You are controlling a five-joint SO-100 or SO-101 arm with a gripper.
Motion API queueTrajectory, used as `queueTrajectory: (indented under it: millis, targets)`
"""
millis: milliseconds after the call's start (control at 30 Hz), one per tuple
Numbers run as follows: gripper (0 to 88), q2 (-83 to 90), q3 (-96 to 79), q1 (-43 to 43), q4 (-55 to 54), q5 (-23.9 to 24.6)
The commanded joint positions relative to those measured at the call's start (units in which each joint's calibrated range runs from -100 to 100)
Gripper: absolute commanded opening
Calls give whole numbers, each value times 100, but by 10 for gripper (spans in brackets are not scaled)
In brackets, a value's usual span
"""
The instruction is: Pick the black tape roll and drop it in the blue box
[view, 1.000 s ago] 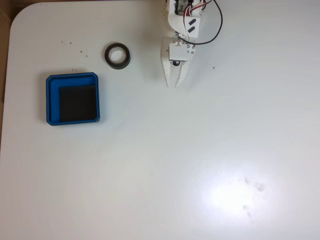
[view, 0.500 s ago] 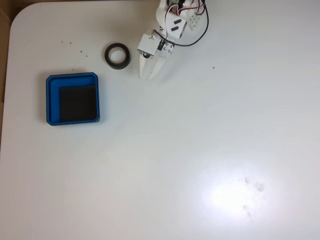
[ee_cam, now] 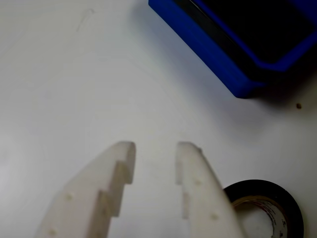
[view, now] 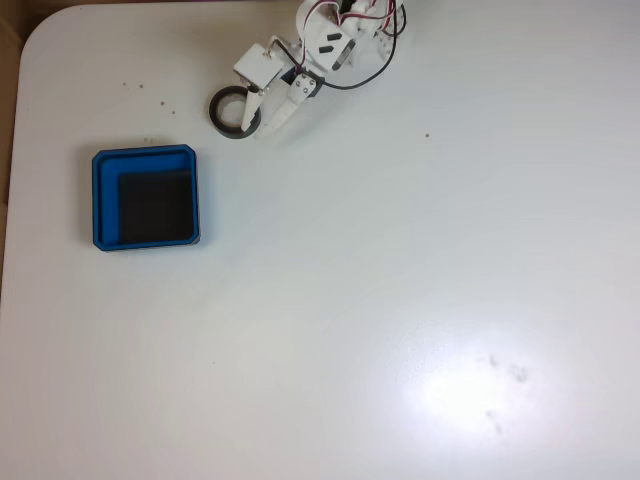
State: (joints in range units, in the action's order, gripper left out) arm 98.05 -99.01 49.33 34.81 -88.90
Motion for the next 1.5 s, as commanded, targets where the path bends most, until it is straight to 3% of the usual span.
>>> queueTrajectory:
  millis: [0, 600, 1467]
  targets:
    - [18, 53, -54, 250, -49, 11]
    - [18, 53, -54, 1383, -49, 11]
    - [20, -56, 18, 1540, -115, -33]
